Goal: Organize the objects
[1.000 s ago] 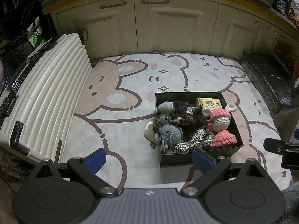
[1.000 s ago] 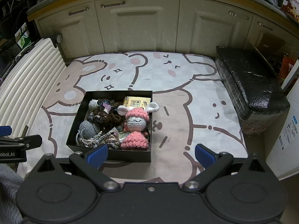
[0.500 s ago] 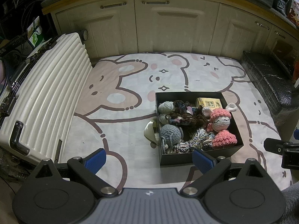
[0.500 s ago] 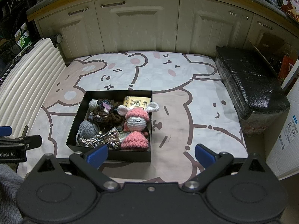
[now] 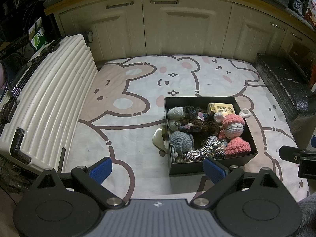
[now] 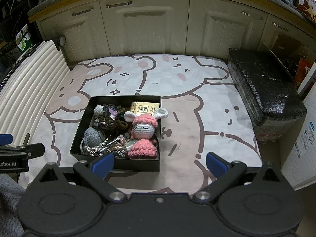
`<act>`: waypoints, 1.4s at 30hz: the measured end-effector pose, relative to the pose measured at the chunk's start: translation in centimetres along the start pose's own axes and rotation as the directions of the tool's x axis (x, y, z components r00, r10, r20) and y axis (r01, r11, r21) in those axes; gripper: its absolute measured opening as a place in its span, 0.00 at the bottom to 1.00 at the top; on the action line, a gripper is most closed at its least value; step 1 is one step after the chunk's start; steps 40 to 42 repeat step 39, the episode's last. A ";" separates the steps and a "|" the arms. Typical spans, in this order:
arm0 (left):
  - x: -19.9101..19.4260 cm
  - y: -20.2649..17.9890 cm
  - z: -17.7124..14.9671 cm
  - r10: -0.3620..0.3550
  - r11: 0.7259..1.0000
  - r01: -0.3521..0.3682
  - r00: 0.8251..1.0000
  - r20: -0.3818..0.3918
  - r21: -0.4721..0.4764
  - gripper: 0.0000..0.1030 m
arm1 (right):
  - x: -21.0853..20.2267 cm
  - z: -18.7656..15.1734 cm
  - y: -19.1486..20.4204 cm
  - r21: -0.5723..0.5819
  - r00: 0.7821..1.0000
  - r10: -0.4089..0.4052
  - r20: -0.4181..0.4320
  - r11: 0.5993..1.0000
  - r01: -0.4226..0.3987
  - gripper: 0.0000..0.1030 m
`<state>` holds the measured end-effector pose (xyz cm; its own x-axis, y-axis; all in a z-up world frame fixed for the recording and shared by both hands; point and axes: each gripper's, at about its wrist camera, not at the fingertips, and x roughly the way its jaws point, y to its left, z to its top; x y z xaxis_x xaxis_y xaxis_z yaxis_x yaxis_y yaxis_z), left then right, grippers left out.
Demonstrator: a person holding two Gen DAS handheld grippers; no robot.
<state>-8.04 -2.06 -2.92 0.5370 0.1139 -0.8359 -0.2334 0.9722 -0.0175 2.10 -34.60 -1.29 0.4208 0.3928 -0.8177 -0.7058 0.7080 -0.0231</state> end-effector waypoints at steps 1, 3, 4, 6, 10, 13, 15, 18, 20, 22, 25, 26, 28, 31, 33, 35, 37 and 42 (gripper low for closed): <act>0.0 0.0 0.0 0.001 1.000 -0.001 1.000 0.000 0.000 0.95 | 0.0 0.0 0.0 0.000 1.000 0.000 0.000 1.000 0.000 0.98; 0.0 0.0 0.1 0.001 1.000 -0.001 1.000 0.000 0.001 0.95 | 0.0 0.0 0.0 0.000 1.000 0.000 0.000 1.000 0.000 0.98; 0.0 0.0 0.1 0.001 1.000 -0.001 1.000 0.000 0.001 0.95 | 0.0 0.0 0.0 0.000 1.000 0.000 0.000 1.000 0.000 0.98; 0.0 0.0 0.0 0.001 1.000 -0.001 1.000 -0.001 0.000 0.95 | 0.0 0.0 0.0 0.000 1.000 0.000 0.000 1.000 0.000 0.98; 0.1 0.0 0.0 0.001 1.000 -0.001 1.000 -0.002 0.000 0.95 | 0.0 0.0 -0.1 0.000 1.000 0.001 0.000 1.000 -0.001 0.98; 0.0 0.0 0.0 0.001 1.000 -0.001 1.000 -0.002 0.000 0.95 | 0.0 0.0 -0.1 0.000 1.000 0.001 0.000 1.000 -0.001 0.98; 0.0 0.0 0.0 0.001 1.000 -0.001 1.000 -0.002 0.000 0.95 | 0.0 0.0 -0.1 0.000 1.000 0.001 0.000 1.000 -0.001 0.98; 0.0 0.0 0.1 0.001 1.000 -0.001 1.000 -0.003 0.000 0.95 | 0.0 0.1 -0.1 0.000 1.000 0.001 0.000 1.000 -0.001 0.98; 0.0 0.0 0.1 0.001 1.000 -0.001 1.000 -0.003 0.000 0.95 | 0.0 0.1 -0.1 0.000 1.000 0.002 -0.001 1.000 -0.002 0.98; 0.0 0.0 0.1 0.001 1.000 -0.001 1.000 -0.003 0.000 0.95 | 0.0 0.1 -0.1 0.000 1.000 0.002 -0.001 1.000 -0.002 0.98; 0.0 0.0 0.1 0.001 1.000 -0.001 1.000 -0.003 0.001 0.95 | 0.0 0.1 -0.1 -0.001 1.000 0.002 -0.001 1.000 -0.002 0.98; 0.0 0.0 0.1 0.001 1.000 -0.001 1.000 -0.004 0.001 0.95 | 0.0 0.1 -0.2 -0.001 1.000 0.002 -0.001 1.000 -0.002 0.98; 0.0 0.0 0.1 0.002 1.000 -0.002 1.000 -0.004 0.001 0.95 | 0.0 0.1 -0.2 0.000 1.000 0.002 -0.001 1.000 -0.002 0.98; 0.1 0.0 -0.1 0.003 1.000 -0.003 1.000 -0.005 0.000 0.95 | 0.0 0.0 -0.1 0.001 1.000 0.002 -0.001 1.000 -0.002 0.98; 0.1 0.0 0.0 0.003 1.000 -0.003 1.000 -0.005 0.001 0.95 | 0.0 0.0 -0.1 0.001 1.000 0.002 -0.001 1.000 -0.002 0.98; 0.2 0.0 -0.1 0.002 1.000 -0.002 1.000 -0.006 0.000 0.95 | 0.0 0.0 -0.1 0.001 1.000 0.002 -0.001 1.000 -0.002 0.98; 0.2 0.0 -0.3 -0.003 1.000 0.003 1.000 -0.009 0.000 0.95 | 0.0 0.0 -0.1 0.002 1.000 0.003 -0.002 1.000 -0.003 0.98; 0.3 0.0 -0.2 -0.002 1.000 0.002 1.000 -0.011 -0.001 0.95 | 0.0 0.0 -0.1 0.003 1.000 0.003 -0.002 1.000 -0.003 0.98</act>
